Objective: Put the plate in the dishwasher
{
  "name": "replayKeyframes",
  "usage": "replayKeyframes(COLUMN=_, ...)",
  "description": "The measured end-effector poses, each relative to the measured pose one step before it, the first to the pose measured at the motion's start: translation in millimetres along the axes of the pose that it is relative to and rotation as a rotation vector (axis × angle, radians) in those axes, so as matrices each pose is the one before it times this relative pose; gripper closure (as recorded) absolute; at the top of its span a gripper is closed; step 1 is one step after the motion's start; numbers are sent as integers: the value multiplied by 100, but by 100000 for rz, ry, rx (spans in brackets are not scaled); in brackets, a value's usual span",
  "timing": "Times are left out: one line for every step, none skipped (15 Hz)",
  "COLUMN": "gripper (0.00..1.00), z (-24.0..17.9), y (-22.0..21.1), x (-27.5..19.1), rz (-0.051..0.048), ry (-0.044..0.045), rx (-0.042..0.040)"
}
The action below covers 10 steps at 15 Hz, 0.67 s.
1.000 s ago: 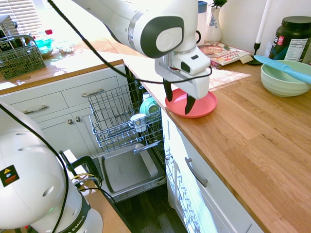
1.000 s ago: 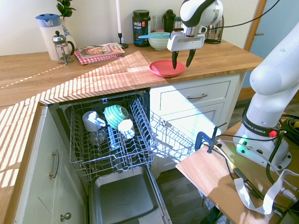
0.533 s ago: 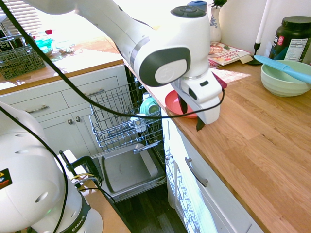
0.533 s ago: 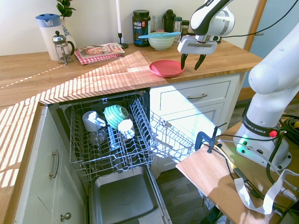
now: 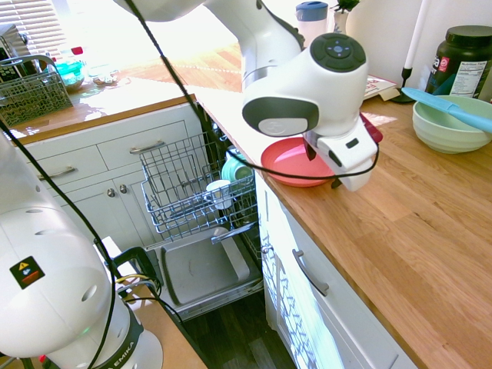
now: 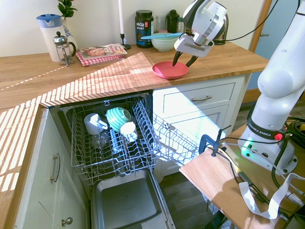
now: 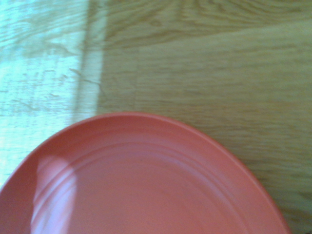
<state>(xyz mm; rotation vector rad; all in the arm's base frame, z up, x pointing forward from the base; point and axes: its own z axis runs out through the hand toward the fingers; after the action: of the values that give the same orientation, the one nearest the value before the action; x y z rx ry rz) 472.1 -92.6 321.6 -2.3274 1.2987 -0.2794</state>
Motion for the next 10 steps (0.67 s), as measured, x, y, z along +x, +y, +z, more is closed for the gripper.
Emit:
replayKeyframes(gripper=100, z=-63, y=63, x=331, rz=-1564, ry=-2001, rx=-219)
replayKeyframes(gripper=100, z=-90, y=261, x=250, rz=-1038, ry=-1134, rx=-779)
replayKeyframes(gripper=100, z=-90, y=246, x=199, rz=-1138, ry=-793, rx=-1212)
replayKeyframes(gripper=100, z=-142, y=256, x=181, rz=-1566, ry=-671, rx=-1501)
replayKeyframes(gripper=100, z=-144, y=231, x=165, rz=-1955, ry=-557, rx=-1789)
replayKeyframes(gripper=100, z=-130, y=207, x=168, rz=-1604, ry=-628, rx=-1690)
replayKeyframes(gripper=100, z=-73, y=60, x=103, rz=-1324, ry=-802, rx=-1368)
replayKeyframes(gripper=100, z=1, y=-2, x=117, rz=-1099, ry=-770, rx=-1060)
replayKeyframes(gripper=100, z=100, y=-133, x=59, rz=-848, ry=-779, rx=-722)
replayKeyframes(gripper=100, z=153, y=-249, x=55, rz=-463, ry=-962, rx=-258)
